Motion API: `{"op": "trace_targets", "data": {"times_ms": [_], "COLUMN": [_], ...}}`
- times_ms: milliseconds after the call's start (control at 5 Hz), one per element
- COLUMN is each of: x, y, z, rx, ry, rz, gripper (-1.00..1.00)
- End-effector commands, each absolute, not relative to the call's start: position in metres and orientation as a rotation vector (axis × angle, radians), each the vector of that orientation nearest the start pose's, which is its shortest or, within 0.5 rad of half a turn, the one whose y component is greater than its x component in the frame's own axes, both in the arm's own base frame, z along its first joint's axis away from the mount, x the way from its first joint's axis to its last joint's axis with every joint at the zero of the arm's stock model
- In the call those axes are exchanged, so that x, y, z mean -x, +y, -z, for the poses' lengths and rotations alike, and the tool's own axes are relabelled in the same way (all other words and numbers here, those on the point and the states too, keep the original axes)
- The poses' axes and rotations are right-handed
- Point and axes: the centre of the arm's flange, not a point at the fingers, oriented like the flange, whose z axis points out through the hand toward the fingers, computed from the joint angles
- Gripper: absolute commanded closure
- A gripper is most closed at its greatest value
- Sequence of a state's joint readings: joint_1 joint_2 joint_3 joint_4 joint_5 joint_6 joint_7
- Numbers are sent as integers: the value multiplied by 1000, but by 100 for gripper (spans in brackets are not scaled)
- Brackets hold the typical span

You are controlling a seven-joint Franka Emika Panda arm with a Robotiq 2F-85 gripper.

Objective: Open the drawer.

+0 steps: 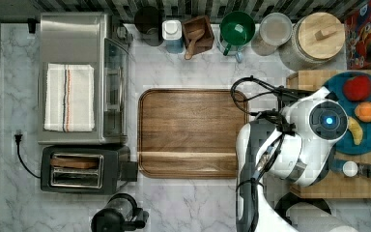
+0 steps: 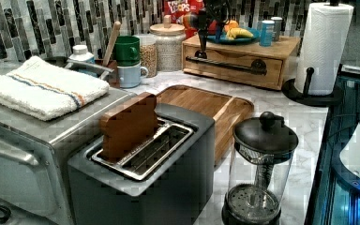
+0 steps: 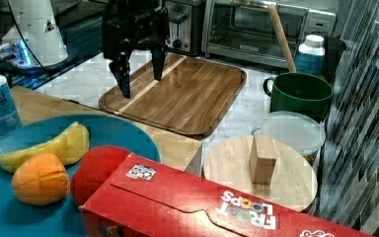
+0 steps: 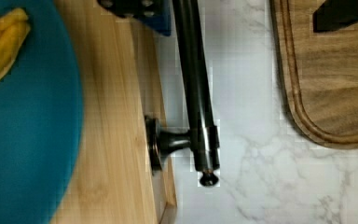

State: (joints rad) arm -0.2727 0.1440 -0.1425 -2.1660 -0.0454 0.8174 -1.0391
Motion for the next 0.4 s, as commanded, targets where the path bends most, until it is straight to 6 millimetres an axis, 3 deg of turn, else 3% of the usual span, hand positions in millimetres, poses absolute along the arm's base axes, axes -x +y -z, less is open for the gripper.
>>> {"op": "trace_targets", "data": {"times_ms": [200, 400], "x": [-502, -494], "y": [-219, -216], "z": [-293, -283], "rx": [3215, 3220], "ry": [310, 313], "rz": [135, 141], "gripper": [-100, -100]}}
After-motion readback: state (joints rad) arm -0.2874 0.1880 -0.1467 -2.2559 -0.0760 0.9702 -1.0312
